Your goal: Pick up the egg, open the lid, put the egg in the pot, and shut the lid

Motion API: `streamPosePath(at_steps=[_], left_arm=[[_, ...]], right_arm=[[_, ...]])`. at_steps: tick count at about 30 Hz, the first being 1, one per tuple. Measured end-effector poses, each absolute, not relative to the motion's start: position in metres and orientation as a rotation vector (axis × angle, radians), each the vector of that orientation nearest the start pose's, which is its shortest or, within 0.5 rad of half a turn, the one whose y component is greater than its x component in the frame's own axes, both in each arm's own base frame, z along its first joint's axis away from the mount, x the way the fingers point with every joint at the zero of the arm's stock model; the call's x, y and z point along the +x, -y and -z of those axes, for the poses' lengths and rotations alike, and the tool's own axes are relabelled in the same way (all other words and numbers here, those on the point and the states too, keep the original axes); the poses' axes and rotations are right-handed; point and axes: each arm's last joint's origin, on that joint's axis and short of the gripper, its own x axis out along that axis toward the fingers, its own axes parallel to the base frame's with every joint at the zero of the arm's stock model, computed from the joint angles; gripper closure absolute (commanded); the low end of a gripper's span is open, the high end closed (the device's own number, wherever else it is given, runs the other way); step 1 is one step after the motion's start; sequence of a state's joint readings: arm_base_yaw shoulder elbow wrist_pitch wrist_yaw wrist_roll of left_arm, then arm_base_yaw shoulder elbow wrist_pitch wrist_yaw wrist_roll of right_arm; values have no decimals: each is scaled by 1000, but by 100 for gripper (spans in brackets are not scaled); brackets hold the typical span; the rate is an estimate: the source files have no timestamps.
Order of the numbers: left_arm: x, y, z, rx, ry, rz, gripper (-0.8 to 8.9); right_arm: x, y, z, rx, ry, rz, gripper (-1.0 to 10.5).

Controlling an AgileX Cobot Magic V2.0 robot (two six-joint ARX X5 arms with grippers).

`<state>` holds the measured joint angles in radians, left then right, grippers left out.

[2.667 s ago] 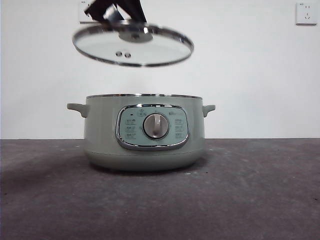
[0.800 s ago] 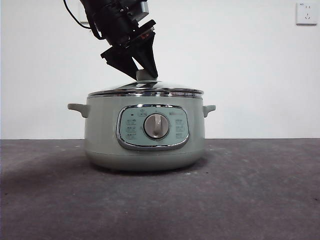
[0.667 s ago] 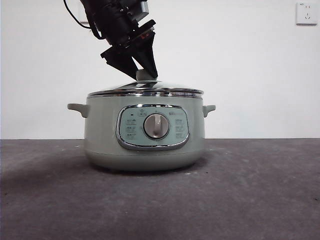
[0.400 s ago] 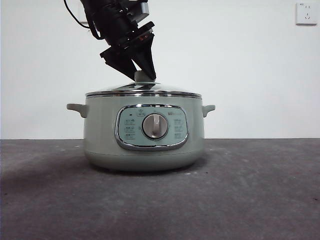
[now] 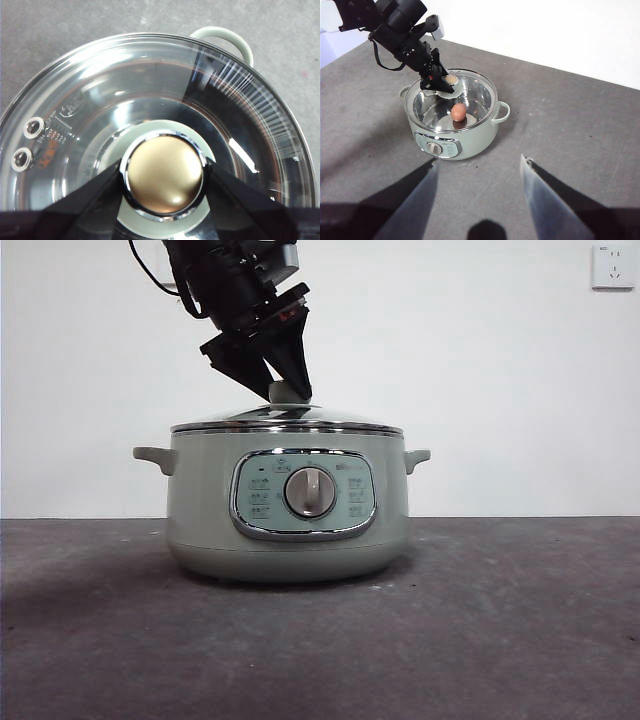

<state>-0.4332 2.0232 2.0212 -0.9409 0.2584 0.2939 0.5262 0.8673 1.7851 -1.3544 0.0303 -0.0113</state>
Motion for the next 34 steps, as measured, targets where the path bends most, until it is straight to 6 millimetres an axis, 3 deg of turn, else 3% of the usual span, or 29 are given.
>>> streamPosePath(at_steps=[2,14,18,22,24,28,34], left_arm=[[393,190,-323,338,-859,781,346],[391,185,-324,320,-895,769,342],[379,179,-341,310,-884,764,343],[351,167,-375,305,-861,761,352],[334,159,-391,298,-862,758,416],[299,144,-418,251,-872,782,665],[241,122,-461,167,-781,893,826]], right_arm=[[33,-18,-495,-132,-421,-490,666],[33,-18,-495,-132,-421,-490,666],[33,-18,-495,-132,-421,-490,666],[33,-18,-495,-132,-421,-491,666],[33,-18,-495,-132,-421,-490,666],[34,-19,-495,-132,-423,-490,666],[37,-21,-493,-137,-438,-490,668]])
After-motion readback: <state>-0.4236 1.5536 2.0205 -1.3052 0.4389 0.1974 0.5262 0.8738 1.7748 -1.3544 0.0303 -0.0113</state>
